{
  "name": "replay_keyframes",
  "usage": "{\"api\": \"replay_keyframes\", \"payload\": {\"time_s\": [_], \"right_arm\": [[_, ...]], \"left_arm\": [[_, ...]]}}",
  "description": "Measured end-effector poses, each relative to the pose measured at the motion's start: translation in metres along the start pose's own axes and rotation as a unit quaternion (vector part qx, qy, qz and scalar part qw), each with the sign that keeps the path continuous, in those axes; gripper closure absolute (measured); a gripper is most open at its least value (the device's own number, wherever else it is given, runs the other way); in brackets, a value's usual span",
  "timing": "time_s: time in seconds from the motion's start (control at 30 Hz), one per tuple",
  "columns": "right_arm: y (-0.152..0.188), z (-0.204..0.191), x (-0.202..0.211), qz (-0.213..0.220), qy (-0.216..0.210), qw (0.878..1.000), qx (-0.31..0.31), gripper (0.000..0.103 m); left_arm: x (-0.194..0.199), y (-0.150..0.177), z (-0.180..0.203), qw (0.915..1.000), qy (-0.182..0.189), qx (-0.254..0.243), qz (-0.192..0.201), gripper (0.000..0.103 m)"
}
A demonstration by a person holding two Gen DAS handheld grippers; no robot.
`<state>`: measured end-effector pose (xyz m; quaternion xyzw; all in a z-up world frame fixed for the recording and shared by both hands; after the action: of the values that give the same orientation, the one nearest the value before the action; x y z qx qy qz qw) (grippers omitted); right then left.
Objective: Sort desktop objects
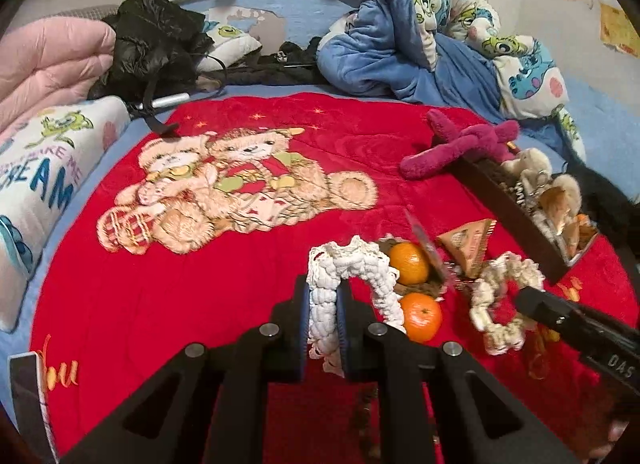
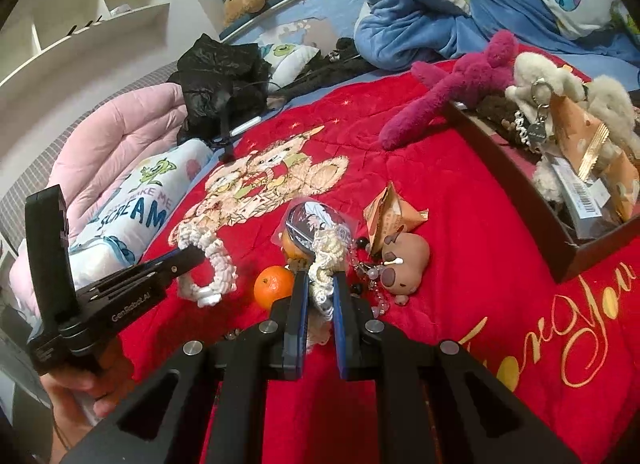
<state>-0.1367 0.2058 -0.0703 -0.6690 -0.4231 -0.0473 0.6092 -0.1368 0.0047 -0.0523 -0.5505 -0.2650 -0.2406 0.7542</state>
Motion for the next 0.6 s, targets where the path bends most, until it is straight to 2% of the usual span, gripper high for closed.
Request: {"api": "replay_keyframes", "payload": {"time_s": [0.3, 0.6], "right_arm": [[0.0, 0.005, 0.017, 0.01, 0.016, 1.0, -0.013, 0.091], [0.001, 0.01, 0.041, 0.021, 0.036, 0.999, -0.014, 0.091]], "left_arm": [[0.019, 0.014, 0.036, 0.9994, 0.026, -0.023, 0.003, 0.09], [0.03, 0.034, 0.092, 0.9966, 0.062, -0.055, -0.002, 0.09]]}}
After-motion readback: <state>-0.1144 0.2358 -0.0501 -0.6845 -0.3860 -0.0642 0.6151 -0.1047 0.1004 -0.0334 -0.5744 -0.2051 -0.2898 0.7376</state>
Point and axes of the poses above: each gripper's, at about its wrist camera, not at the fingertips, and x roughly against the way its jaws point, z to its right, y to its underside, the point moved 6 cm from there along -x, roughly the way its jaws point, and after that the axes turned 12 degrees about x, right-handed, at the moved point
